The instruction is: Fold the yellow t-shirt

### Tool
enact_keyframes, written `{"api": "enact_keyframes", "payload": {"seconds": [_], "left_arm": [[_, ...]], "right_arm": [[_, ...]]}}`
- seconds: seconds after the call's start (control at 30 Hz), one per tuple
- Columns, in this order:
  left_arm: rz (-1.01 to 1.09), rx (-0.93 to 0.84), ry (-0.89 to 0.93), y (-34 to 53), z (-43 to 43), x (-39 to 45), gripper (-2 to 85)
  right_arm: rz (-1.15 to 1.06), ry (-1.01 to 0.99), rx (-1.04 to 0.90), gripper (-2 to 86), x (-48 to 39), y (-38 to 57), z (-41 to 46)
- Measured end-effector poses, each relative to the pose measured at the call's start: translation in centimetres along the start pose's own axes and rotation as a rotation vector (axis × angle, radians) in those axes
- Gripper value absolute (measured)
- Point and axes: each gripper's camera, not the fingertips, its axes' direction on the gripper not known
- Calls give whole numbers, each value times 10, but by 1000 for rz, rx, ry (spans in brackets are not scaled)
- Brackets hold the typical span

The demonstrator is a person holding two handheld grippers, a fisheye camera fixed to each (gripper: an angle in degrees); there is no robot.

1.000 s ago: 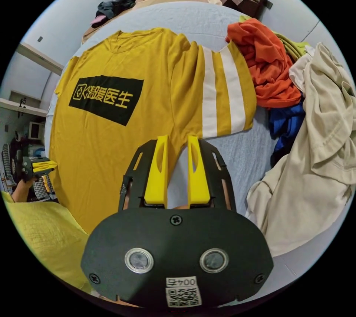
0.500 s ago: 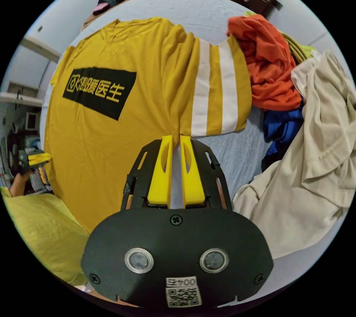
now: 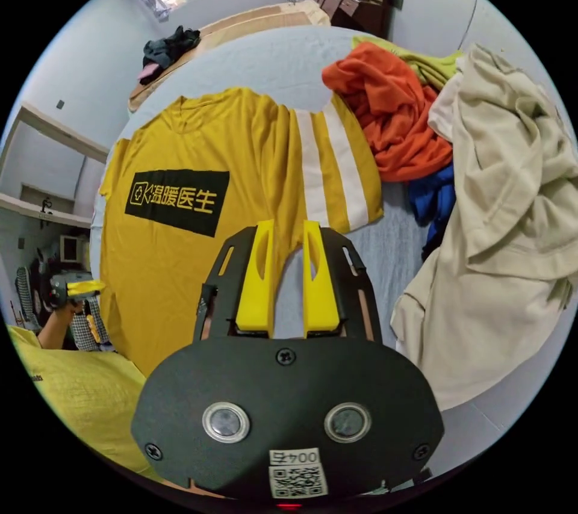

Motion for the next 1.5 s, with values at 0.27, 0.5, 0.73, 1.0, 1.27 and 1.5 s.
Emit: {"api": "enact_keyframes", "payload": {"seconds": [0.27, 0.5, 0.73, 1.0, 1.27, 1.5], "left_arm": [[-38, 142, -166, -83, -22, -69, 12], [-70, 35, -226, -108, -6, -100, 5], [-13, 31, -275, -103, -17, -100, 4], [-50, 107, -235, -87, -34, -116, 4], [-68, 131, -232, -81, -48, -127, 4], [-107, 246, -224, -83, -84, -146, 5]], "right_arm": [[-51, 30, 40, 114, -15, -68, 21], [104, 9, 78, 119, 32, -110, 27], [61, 143, -46, 76, 39, -142, 60], [175, 5, 19, 55, 83, -138, 54], [92, 9, 160, 108, 53, -103, 21], [-201, -40, 117, 119, -23, -103, 38]]}}
